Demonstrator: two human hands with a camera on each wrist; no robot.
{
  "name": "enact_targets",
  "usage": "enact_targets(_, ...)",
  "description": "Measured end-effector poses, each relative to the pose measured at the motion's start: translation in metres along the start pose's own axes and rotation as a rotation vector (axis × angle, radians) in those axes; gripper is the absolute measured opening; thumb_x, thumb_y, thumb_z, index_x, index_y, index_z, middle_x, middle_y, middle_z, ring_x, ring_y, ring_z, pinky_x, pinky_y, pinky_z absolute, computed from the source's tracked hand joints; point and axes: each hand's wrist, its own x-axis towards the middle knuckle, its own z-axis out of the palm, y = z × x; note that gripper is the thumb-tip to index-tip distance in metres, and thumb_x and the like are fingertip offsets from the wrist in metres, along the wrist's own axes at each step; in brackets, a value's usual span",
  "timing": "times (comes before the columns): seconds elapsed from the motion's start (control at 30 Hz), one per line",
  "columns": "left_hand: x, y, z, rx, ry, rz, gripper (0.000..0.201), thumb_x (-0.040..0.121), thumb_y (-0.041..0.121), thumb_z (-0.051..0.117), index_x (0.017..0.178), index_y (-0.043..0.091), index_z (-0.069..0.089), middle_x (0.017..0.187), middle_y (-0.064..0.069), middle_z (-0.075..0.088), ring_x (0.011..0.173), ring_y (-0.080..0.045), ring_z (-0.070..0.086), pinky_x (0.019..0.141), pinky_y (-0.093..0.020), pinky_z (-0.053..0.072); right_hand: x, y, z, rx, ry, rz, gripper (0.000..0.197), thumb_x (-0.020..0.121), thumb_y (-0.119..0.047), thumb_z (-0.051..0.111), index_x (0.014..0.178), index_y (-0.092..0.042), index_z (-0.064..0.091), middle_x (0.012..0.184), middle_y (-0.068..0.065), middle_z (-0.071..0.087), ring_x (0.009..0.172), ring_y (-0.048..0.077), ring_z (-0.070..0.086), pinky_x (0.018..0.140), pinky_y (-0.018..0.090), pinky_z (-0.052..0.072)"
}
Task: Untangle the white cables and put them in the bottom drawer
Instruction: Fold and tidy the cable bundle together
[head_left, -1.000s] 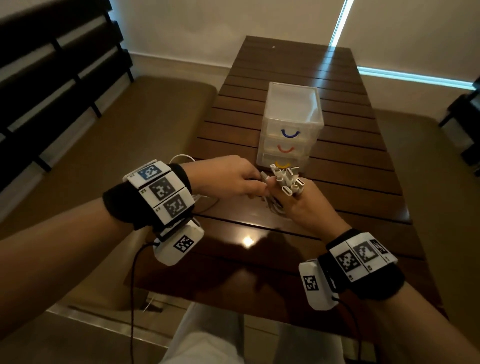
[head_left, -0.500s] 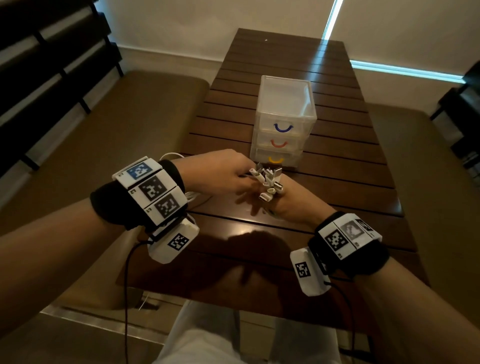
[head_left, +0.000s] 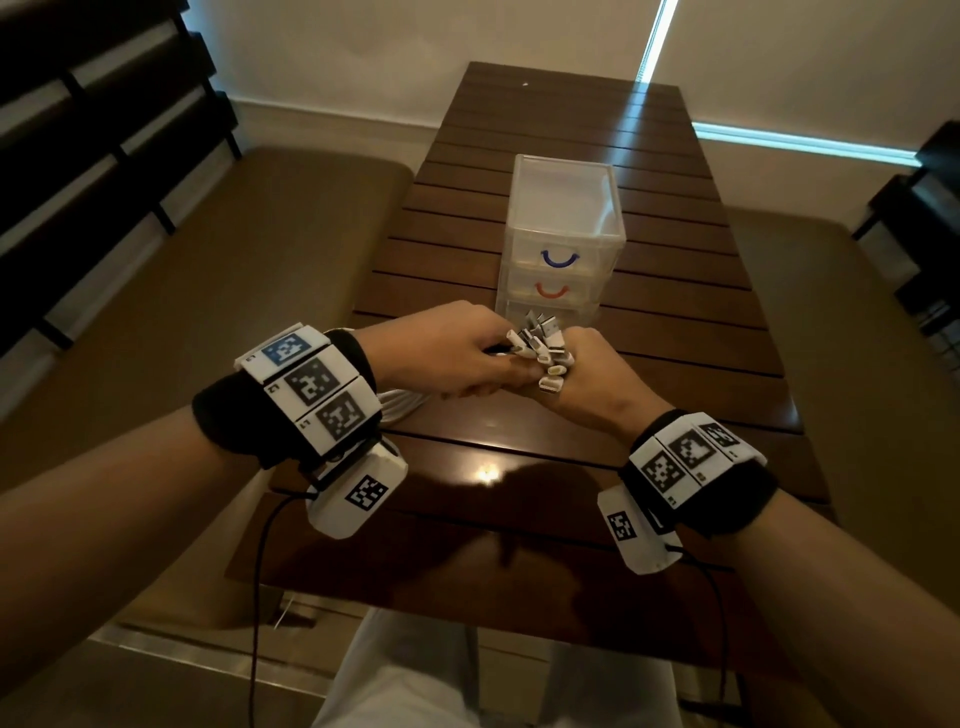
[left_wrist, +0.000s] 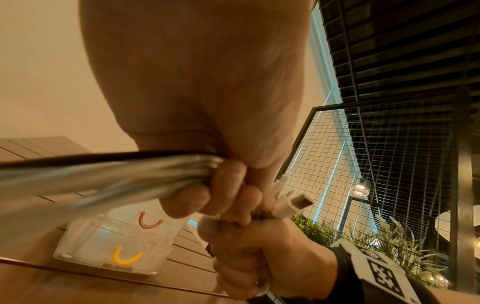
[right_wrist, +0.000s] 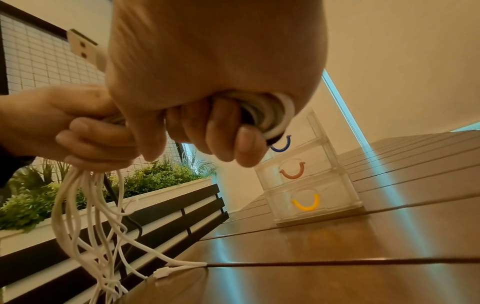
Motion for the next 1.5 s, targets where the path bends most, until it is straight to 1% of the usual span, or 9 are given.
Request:
enact_targets(0.4, 0.002, 0.005, 0.013, 0.117, 0.396, -0.024, 0.056, 0.074, 0.08, 0.048, 0.071, 0.025, 0.059, 0.064, 0.008, 0.061, 0.06, -0.007, 0.057, 0.056, -0.027, 0.038, 0.005, -0.005, -0.004, 0.054, -0.028, 0.124, 0.019, 0.086, -0.031, 0.059, 0.077, -0.014, 0.063, 0.074, 0.002, 0.066, 0.067, 0.019, 0.061, 0.063, 0.041, 0.055)
enact_targets(0.5, 0.004, 0.006, 0.016, 0.086, 0.49, -0.03, 0.049, 0.084, 0.073, 0.045, 0.1, 0.028, 0.059, 0.074, 0.009, 0.065, 0.066, -0.006, 0.06, 0.06, -0.026, 0.043, 0.004, -0.016, -0.007, 0.1, -0.027, 0.077, 0.007, 0.091, -0.028, 0.063, 0.085, -0.025, 0.062, 0.083, 0.001, 0.068, 0.078, 0.019, 0.065, 0.071, 0.04, 0.055)
enact_targets(0.67, 0.004, 0.003, 0.011, 0.077, 0.444, 0.058, 0.04, 0.094, 0.059, 0.043, 0.124, 0.034, 0.051, 0.08, 0.005, 0.068, 0.069, -0.005, 0.063, 0.064, -0.024, 0.048, -0.002, -0.023, -0.008, 0.26, -0.046, 0.061, 0.018, 0.094, -0.023, 0.064, 0.083, -0.036, 0.057, 0.07, -0.008, 0.062, 0.059, 0.003, 0.06, 0.054, 0.019, 0.047)
enact_targets(0.93, 0.007, 0.003, 0.013, 0.156, 0.345, 0.042, 0.042, 0.099, 0.054, 0.033, 0.126, 0.024, 0.043, 0.071, 0.007, 0.058, 0.063, -0.006, 0.055, 0.057, -0.023, 0.035, -0.002, -0.02, -0.014, 0.314, -0.155, 0.142, 0.015, 0.095, -0.021, 0.061, 0.085, -0.01, 0.066, 0.065, 0.008, 0.069, 0.05, 0.023, 0.064, 0.055, 0.046, 0.055)
enact_targets(1.07, 0.011, 0.0, 0.017, 0.063, 0.304, 0.04, 0.041, 0.098, 0.056, 0.033, 0.123, 0.025, 0.042, 0.084, -0.001, 0.067, 0.073, -0.017, 0.062, 0.068, -0.035, 0.048, -0.008, -0.017, -0.011, 0.339, -0.105, 0.155, 0.014, 0.092, -0.024, 0.066, 0.08, -0.019, 0.062, 0.058, 0.004, 0.06, 0.04, 0.014, 0.049, 0.041, 0.027, 0.04)
enact_targets(1.17, 0.012, 0.0, 0.021, -0.015, 0.287, 0.044, 0.043, 0.094, 0.061, 0.034, 0.121, 0.028, 0.043, 0.086, -0.002, 0.07, 0.075, -0.015, 0.066, 0.072, -0.037, 0.055, -0.007, -0.013, -0.011, 0.355, -0.067, 0.095, 0.012, 0.088, -0.017, 0.07, 0.084, -0.025, 0.063, 0.066, -0.009, 0.064, 0.056, 0.002, 0.059, 0.053, 0.019, 0.046)
enact_targets(1.3, 0.006, -0.014, 0.015, -0.298, 0.116, 0.046, 0.049, 0.083, 0.057, 0.065, 0.122, 0.03, 0.049, 0.095, 0.005, 0.07, 0.082, -0.01, 0.067, 0.074, -0.026, 0.055, -0.006, -0.01, -0.012, 0.369, -0.097, 0.1, 0.019, 0.081, -0.03, 0.07, 0.1, -0.024, 0.071, 0.094, 0.002, 0.073, 0.091, 0.022, 0.068, 0.087, 0.05, 0.055)
enact_targets(1.4, -0.009, -0.045, 0.01, -0.151, -0.051, -0.045, 0.029, 0.079, 0.042, 0.076, 0.104, 0.034, 0.064, 0.079, 0.02, 0.067, 0.071, 0.008, 0.061, 0.065, -0.011, 0.045, -0.003, -0.014, -0.017, 0.355, -0.056, 0.085, 0.008, 0.083, -0.033, 0.071, 0.091, -0.031, 0.072, 0.089, 0.0, 0.071, 0.086, 0.017, 0.066, 0.084, 0.044, 0.054)
enact_targets(1.5, -0.028, -0.09, 0.002, 0.07, -0.08, -0.215, 0.014, 0.088, 0.041, 0.067, 0.077, 0.031, 0.066, 0.066, 0.01, 0.064, 0.057, 0.0, 0.057, 0.057, -0.021, 0.044, 0.003, -0.022, -0.016, 0.314, -0.047, 0.056, 0.012, 0.088, -0.023, 0.07, 0.083, -0.034, 0.068, 0.083, -0.002, 0.068, 0.078, 0.013, 0.062, 0.076, 0.037, 0.049)
